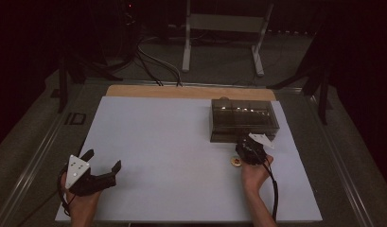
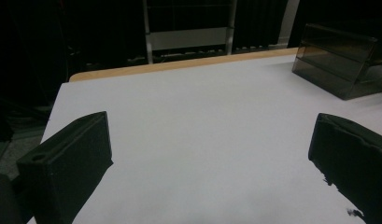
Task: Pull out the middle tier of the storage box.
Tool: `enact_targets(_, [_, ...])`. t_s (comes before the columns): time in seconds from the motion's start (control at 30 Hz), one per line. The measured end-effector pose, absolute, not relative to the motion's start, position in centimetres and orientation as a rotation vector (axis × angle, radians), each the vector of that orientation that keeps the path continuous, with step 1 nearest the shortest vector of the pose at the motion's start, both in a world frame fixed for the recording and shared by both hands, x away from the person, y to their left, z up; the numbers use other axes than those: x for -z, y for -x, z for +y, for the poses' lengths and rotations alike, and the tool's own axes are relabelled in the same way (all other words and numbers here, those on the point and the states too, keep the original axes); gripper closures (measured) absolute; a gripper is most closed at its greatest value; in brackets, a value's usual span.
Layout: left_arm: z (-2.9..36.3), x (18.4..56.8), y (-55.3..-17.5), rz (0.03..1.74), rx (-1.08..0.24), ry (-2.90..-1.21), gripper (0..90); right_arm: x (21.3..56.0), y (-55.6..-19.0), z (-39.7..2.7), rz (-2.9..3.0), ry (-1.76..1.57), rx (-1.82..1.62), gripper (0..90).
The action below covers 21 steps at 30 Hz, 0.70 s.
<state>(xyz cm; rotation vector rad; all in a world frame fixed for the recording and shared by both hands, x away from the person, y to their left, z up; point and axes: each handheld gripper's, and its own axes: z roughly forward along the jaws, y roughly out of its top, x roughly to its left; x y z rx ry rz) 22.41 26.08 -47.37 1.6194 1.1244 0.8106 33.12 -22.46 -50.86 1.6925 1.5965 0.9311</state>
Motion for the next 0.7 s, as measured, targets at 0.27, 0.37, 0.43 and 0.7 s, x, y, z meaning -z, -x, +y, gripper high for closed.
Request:
enact_targets(0.27, [26.1, 47.4, -22.5, 1.127, -0.81, -1.62, 0.9, 50.8, -33.2, -22.9, 1.621, -1.71, -0.959, 43.6])
enact_targets(0.37, [26.0, 47.4, -22.4, 1.127, -0.81, -1.62, 0.9, 50.6, -33.1, -23.3, 1.609, -1.728, -0.977, 26.2])
enact_targets(0.43, [26.0, 47.4, -22.5, 1.127, -0.81, -1.62, 0.9, 50.5, -33.1, -23.4, 1.621, -1.728, -0.979, 16.5])
enact_targets(0.7, [26.0, 47.4, -22.5, 1.129, -0.81, -1.62, 0.9, 50.5, -33.1, -23.9, 1.776, -1.695, -0.974, 0.0])
